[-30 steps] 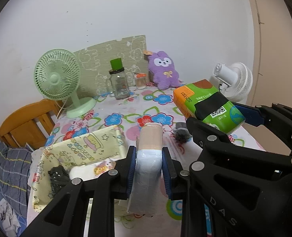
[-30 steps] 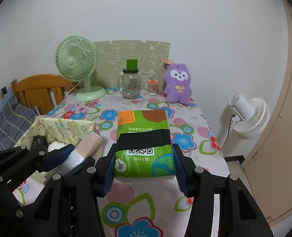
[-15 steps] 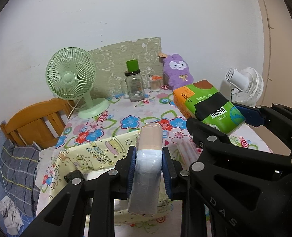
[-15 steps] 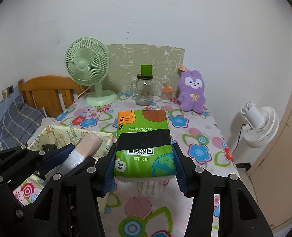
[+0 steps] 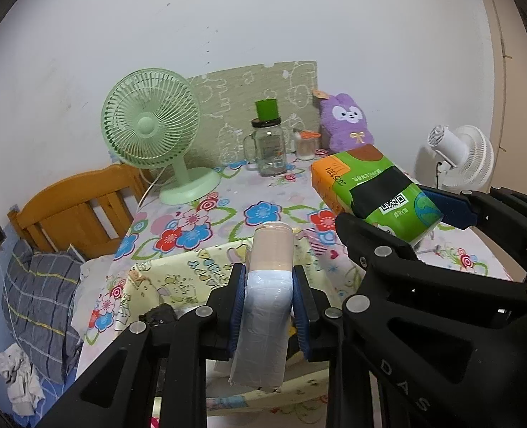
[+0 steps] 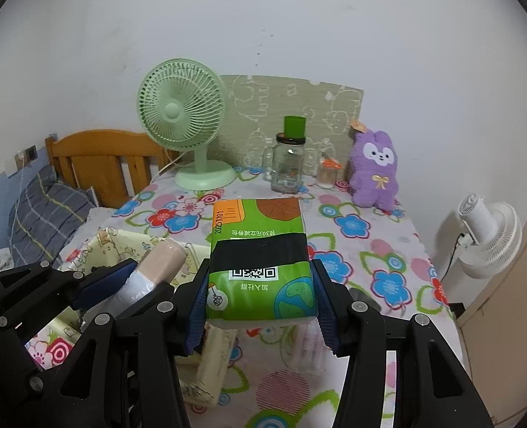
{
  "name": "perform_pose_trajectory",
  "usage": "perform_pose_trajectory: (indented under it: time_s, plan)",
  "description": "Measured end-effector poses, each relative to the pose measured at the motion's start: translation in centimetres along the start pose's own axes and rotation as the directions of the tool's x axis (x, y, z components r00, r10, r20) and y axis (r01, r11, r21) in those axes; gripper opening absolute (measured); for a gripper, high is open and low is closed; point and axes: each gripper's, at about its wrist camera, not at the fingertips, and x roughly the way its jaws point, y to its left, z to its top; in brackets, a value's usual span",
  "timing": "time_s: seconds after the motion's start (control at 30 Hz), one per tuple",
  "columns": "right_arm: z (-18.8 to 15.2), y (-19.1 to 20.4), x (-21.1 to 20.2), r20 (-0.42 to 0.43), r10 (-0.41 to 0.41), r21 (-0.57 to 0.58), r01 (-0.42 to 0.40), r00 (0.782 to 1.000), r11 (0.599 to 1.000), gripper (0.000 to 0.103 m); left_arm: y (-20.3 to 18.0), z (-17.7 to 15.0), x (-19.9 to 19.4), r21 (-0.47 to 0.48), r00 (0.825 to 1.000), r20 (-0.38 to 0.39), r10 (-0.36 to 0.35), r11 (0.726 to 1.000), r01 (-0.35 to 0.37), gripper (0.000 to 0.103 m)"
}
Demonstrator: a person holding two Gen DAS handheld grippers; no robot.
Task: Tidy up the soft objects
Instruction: 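Carry the white roll with the left tool while the right tool carries the green tissue pack over the box, then release the white roll into the box while the right tool drops the green tissue pack in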
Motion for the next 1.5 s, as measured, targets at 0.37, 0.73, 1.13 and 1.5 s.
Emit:
perform_pose_trajectory:
  time_s: [0.37,0.73,1.13,1.5]
  plan:
    - [0.2,2.4,2.6,-0.034,0.070,-0.032,-0.071,0.997,0.997,0.055,2.8,-1.0,2.3,-0.044,0.999,-0.044,0.015,0.999,-0.017,0.025]
    - [0.0,4.5,4.9,-0.080,0.103,-0.051,-0.107,0.991,0.993,0.055,4.9,-2.0,4.2,-0.096,0.996,-0.086,0.016,0.995,-0.024,0.026]
    - [-0.3,6.4,6.8,-0.128,0.131,-0.081,-0.142,0.983,0.987,0.055,6.7,-3.5,5.4,-0.140,0.991,-0.128,0.048,0.988,-0.066,0.051]
    - [-1.0,6.8,7.6,-0.149,0.167,-0.059,-0.178,0.975,0.982,0.063,6.9,-4.2,5.7,-0.162,0.988,-0.147,0.037,0.985,-0.061,0.070]
